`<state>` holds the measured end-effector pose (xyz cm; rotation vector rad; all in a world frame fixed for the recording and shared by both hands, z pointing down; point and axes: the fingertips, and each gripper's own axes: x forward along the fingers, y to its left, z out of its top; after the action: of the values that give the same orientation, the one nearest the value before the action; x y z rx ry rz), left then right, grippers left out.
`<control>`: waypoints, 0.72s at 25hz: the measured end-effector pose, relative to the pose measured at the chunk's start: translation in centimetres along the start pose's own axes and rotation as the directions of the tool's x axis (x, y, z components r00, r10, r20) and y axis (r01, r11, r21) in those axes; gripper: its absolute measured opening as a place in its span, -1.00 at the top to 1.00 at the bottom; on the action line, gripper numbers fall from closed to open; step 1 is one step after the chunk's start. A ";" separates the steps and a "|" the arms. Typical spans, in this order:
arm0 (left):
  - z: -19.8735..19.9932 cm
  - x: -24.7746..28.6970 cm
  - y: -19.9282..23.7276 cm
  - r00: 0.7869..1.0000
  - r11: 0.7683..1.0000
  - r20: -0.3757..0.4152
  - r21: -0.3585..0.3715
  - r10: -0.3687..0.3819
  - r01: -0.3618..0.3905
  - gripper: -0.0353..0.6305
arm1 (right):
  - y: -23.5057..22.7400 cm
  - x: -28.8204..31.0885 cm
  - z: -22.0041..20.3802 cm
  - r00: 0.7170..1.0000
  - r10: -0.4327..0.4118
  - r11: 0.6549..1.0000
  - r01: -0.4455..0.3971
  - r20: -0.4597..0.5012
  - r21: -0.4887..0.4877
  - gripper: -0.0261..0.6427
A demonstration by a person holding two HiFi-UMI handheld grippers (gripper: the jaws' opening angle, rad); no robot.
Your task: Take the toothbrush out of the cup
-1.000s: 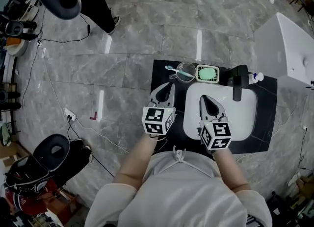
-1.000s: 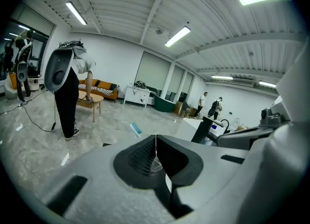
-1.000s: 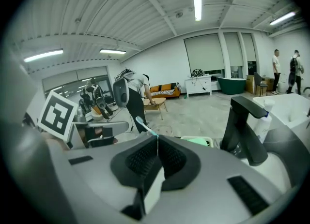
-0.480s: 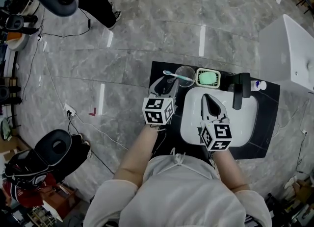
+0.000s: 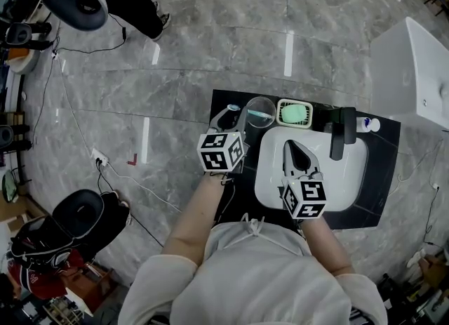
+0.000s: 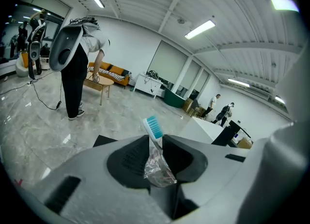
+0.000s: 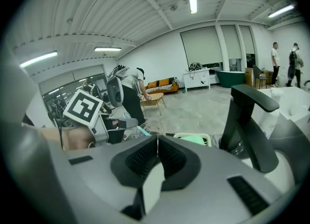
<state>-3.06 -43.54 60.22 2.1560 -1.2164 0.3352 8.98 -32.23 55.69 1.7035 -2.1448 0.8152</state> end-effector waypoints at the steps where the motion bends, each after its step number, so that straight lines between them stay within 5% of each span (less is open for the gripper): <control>1: 0.6 0.1 0.6 1.000 1.000 -0.001 -0.004 -0.002 0.002 0.62 | 0.5 0.5 0.5 1.000 -0.001 1.000 0.001 -0.005 0.000 0.84; 12: 1.5 -0.2 -0.7 0.999 0.999 0.016 -0.014 -0.043 0.043 0.74 | 0.5 0.0 0.0 0.999 -0.006 1.000 0.006 -0.032 -0.002 0.84; 18: 3.1 -1.1 -2.1 0.998 0.998 0.044 0.048 -0.051 0.049 0.76 | 1.0 -0.8 0.6 1.000 0.000 1.000 0.000 -0.025 -0.006 0.84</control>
<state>-2.14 -44.02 56.48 2.2415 -1.1877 0.2978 8.28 -31.80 54.48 1.6817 -2.1289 0.8242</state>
